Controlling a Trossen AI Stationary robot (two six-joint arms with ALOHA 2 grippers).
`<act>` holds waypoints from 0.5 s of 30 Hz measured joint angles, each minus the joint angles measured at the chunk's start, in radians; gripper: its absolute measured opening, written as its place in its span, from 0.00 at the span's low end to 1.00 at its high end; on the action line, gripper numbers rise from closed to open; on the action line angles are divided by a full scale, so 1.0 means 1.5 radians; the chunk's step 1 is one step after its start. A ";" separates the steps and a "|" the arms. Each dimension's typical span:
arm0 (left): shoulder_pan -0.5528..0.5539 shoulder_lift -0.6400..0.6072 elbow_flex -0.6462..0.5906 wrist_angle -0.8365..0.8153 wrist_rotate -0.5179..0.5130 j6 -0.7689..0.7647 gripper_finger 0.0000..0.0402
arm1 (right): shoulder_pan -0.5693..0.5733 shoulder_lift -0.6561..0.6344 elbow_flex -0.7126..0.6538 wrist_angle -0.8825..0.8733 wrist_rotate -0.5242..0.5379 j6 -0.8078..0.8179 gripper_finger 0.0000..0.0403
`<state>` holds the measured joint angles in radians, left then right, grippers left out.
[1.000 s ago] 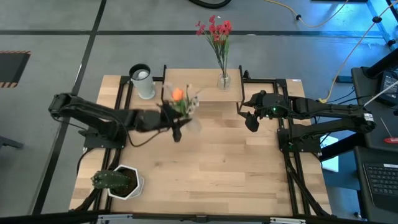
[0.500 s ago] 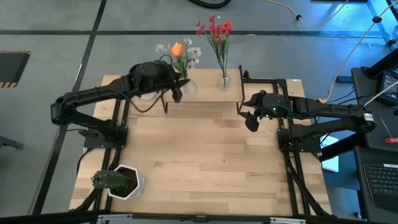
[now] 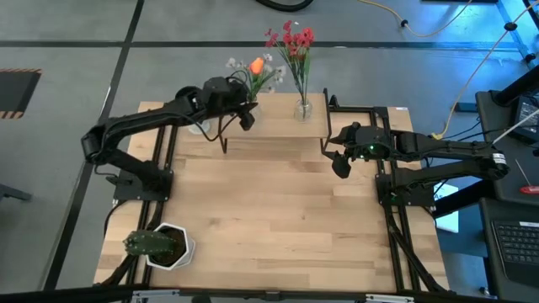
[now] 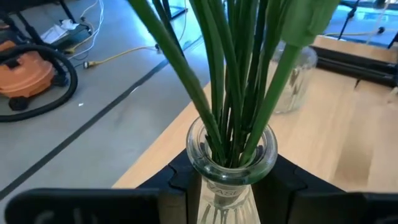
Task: Pick and place flowers into a vace then onto a shelf
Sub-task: Put the transparent vase on the shelf
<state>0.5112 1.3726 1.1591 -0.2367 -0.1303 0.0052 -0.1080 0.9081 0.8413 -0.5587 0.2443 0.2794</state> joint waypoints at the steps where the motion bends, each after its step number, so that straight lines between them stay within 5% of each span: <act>1: 0.002 0.003 0.000 0.001 0.000 0.000 0.25 | 0.000 0.000 0.000 0.000 0.000 0.000 0.62; 15: 0.033 0.001 0.001 -0.021 0.011 0.004 0.25 | 0.000 0.000 0.000 0.000 0.000 0.000 0.62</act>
<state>0.5606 1.3743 1.1610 -0.2687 -0.1131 0.0109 -0.1078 0.9081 0.8413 -0.5587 0.2443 0.2793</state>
